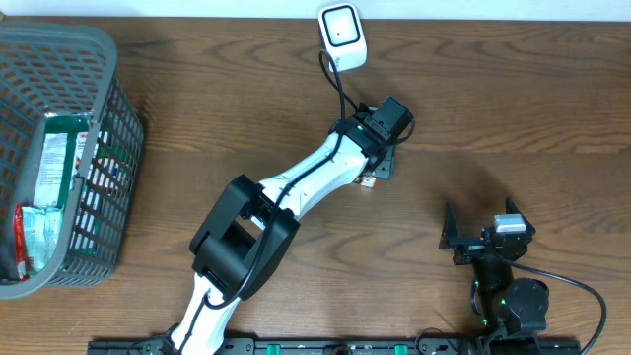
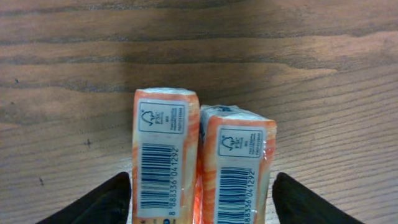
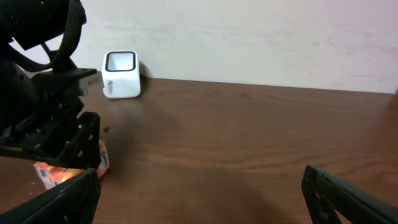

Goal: Scan the item barcode
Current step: 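Carry the tissue packs to the white scanner, barcode facing it, then lower the tissue packs onto the table and release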

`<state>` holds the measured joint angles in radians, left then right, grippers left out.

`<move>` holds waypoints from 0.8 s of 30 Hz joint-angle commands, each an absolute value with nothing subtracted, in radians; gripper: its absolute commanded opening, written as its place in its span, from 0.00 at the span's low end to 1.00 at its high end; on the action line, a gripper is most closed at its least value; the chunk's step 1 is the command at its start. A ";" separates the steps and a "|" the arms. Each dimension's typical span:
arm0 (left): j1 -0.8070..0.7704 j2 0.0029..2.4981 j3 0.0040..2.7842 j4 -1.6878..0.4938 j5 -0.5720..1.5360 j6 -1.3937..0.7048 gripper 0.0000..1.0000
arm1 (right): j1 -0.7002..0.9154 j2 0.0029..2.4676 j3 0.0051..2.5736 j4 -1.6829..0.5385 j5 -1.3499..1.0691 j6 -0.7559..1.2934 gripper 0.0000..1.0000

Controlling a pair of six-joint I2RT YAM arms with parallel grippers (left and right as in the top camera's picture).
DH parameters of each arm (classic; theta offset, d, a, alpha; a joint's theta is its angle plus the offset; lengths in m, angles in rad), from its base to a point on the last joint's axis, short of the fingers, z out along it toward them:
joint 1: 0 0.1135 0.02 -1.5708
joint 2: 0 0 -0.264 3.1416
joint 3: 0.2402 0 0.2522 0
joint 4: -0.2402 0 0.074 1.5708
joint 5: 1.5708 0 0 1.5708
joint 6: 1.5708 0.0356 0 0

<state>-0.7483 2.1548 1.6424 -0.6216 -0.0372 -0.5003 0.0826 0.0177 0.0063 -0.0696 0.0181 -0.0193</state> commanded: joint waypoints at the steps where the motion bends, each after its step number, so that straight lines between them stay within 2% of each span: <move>1: -0.750 2.170 1.627 -0.623 -0.058 -0.503 0.80 | 0.090 0.014 0.006 -0.073 0.017 -0.031 0.99; 8: -0.746 2.160 1.632 -0.621 -0.059 -0.487 0.82 | 0.090 0.014 0.006 -0.073 0.017 -0.031 0.99; 15: -0.708 2.047 1.710 -0.646 -0.107 -0.373 0.82 | 0.090 0.014 0.006 -0.073 0.017 -0.031 0.99; 21: -0.554 1.832 1.843 -0.815 -0.130 -0.294 0.83 | 0.090 0.014 0.006 -0.073 0.017 -0.031 0.99; 24: -0.424 1.718 1.853 -0.877 -0.129 -0.284 0.83 | 0.090 0.014 0.006 -0.073 0.017 -0.031 0.99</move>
<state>-0.5549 1.8629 1.8164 -0.8246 -0.0895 -0.3336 0.0826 0.0177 0.0063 -0.0696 0.0177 -0.0193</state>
